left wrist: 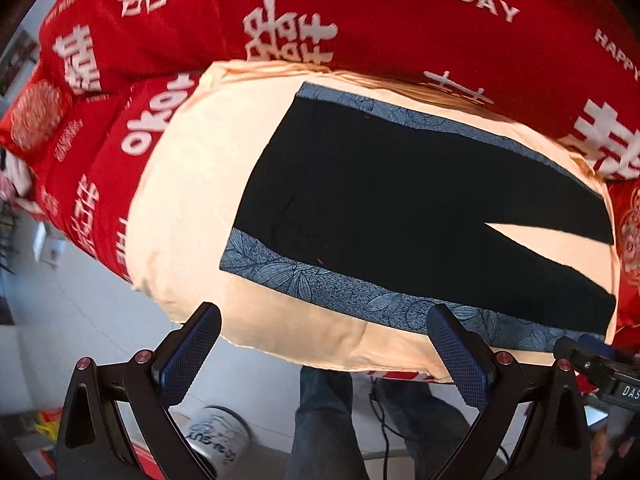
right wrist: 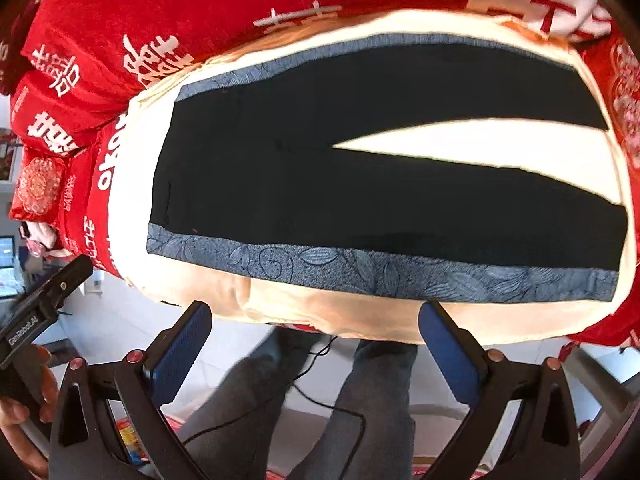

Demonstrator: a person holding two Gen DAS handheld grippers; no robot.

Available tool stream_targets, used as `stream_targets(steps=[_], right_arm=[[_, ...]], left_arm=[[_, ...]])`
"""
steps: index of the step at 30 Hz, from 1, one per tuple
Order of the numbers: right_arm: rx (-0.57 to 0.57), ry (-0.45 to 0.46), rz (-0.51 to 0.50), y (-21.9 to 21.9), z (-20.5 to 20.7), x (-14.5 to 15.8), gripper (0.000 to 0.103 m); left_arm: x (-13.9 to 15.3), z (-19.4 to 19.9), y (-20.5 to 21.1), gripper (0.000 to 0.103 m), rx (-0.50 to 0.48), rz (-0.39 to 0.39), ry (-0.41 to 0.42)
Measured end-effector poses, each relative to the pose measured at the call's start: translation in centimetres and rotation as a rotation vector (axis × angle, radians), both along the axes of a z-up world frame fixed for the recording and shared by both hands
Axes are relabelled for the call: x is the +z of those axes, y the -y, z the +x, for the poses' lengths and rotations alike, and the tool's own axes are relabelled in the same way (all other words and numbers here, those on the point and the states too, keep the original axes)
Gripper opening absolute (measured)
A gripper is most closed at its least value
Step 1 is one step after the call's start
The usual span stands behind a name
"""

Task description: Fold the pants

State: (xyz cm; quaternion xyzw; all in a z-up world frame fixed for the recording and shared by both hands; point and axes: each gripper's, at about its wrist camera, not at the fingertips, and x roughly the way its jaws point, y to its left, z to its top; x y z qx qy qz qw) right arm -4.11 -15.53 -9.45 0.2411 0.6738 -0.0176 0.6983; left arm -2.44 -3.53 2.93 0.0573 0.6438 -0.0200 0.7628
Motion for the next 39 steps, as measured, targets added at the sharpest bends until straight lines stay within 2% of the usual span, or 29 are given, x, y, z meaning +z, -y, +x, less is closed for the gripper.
stream_targets(steps=[5, 9, 11, 15, 20, 24, 31, 33, 35, 37, 39], right_arm=[[-0.04, 0.028, 0.1, -1.7, 0.1, -2.6, 0.103], [-0.072, 0.054, 0.23, -4.5, 0.6, -6.0, 0.103], [-0.084, 0.06, 0.306, -6.2, 1.0, -8.0, 0.103], [-0.138, 0.07, 0.485, -10.1, 1.8, -12.8, 0.093], [-0.175, 0.063, 0.544, -13.3, 1.9, -18.8, 0.091], [-0.27, 0.089, 0.559, -13.3, 1.1, -22.0, 0.091], [-0.368, 0.175, 0.66, -12.5, 2.4, -21.6, 0.088], [-0.409, 0.202, 0.702, -12.0, 3.2, -20.9, 0.078], [-0.411, 0.24, 0.745, -11.6, 3.9, -19.4, 0.071], [-0.389, 0.274, 0.769, -11.2, 4.3, -18.0, 0.068], [-0.355, 0.298, 0.769, -11.2, 4.6, -16.6, 0.068]], left_arm=[[-4.7, 1.4, -2.9, 0.103, -0.017, -0.019, -0.03], [-8.9, 2.1, -5.3, 0.103, -0.02, -0.058, -0.065], [-10.8, 2.4, -6.8, 0.103, 0.005, -0.106, -0.092], [-13.4, 2.6, -9.5, 0.103, 0.049, -0.223, -0.085], [-17.8, 2.7, -11.6, 0.103, 0.081, -0.323, -0.11], [-19.4, 2.8, -12.1, 0.103, 0.103, -0.384, -0.125], [-19.8, 2.9, -12.2, 0.103, 0.115, -0.473, -0.155], [-20.1, 3.2, -12.3, 0.103, 0.174, -0.574, -0.202], [-20.0, 3.6, -12.2, 0.103, 0.218, -0.65, -0.213], [-20.0, 4.4, -12.0, 0.103, 0.258, -0.698, -0.199], [-20.3, 5.3, -11.8, 0.103, 0.299, -0.708, -0.19]])
